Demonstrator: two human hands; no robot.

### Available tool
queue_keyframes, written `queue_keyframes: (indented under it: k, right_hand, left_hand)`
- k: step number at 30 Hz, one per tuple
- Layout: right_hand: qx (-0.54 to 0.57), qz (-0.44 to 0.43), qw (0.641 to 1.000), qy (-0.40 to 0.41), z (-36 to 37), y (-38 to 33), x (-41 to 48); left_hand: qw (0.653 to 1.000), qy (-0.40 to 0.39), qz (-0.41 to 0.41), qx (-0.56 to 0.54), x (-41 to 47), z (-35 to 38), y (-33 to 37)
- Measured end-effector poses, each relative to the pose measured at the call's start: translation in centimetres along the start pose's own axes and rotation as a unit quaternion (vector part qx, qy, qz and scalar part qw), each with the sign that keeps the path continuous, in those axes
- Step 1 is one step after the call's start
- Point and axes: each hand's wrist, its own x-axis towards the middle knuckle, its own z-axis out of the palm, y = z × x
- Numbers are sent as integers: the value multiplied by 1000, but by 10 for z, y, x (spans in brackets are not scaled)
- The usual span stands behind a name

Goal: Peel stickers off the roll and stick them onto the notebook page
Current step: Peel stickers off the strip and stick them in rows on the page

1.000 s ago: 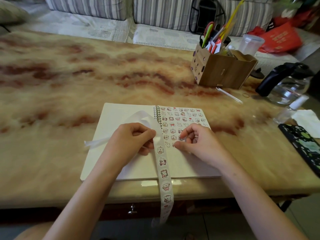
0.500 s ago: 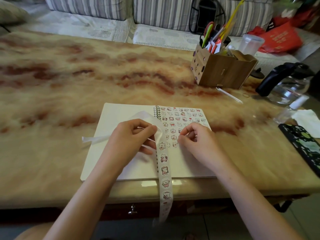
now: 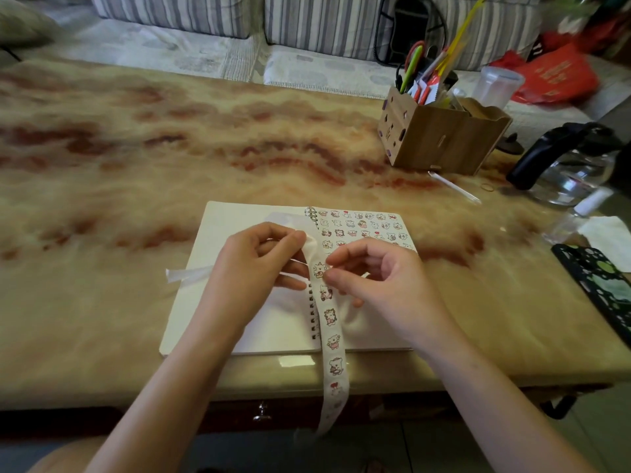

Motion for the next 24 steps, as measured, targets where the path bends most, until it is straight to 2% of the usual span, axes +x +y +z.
queue_keyframes:
  k: [3, 8, 24]
  right_hand:
    - [3, -1, 1000, 20, 0, 0, 1]
    - [-13, -10, 999, 33, -1, -1, 0]
    - [22, -2, 999, 36, -1, -1, 1]
  left_hand:
    - [999, -31, -32, -17, -1, 1, 1]
    - [997, -69, -28, 17, -1, 0, -2]
    - [996, -82, -12, 25, 0, -1, -4]
